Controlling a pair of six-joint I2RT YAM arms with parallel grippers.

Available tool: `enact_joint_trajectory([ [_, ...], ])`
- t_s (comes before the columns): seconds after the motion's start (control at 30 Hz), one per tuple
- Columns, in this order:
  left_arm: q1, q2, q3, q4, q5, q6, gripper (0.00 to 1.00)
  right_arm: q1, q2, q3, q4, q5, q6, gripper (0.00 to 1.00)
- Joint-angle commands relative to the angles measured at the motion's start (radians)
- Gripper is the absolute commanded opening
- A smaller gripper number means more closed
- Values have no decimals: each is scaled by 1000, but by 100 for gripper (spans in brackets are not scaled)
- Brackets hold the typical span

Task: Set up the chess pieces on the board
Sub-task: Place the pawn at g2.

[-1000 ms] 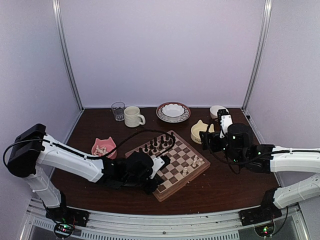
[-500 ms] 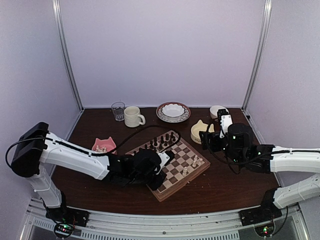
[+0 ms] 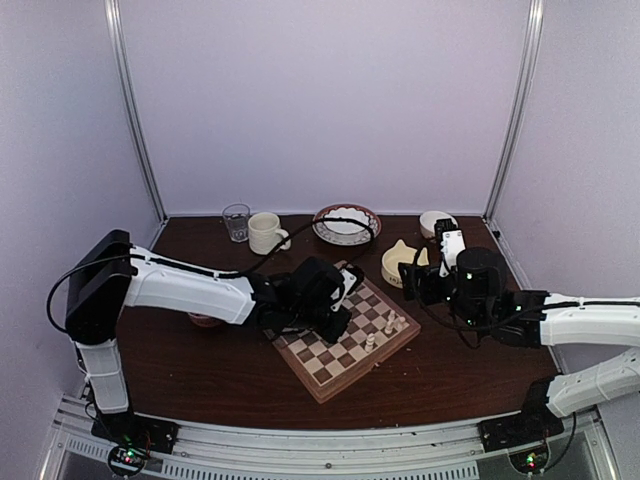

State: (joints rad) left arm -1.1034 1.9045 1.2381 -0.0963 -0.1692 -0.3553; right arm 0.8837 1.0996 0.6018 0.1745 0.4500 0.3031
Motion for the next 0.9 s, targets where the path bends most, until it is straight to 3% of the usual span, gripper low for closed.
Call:
enact_joint_trajectory([
  [0.0,25,54,78,-18,82,36,0,-5,-20,-16,23,-2,-11,100],
  [0.87,44,268,346,-77,248,94,0,-5,-29,-24,34,11,-29,100],
])
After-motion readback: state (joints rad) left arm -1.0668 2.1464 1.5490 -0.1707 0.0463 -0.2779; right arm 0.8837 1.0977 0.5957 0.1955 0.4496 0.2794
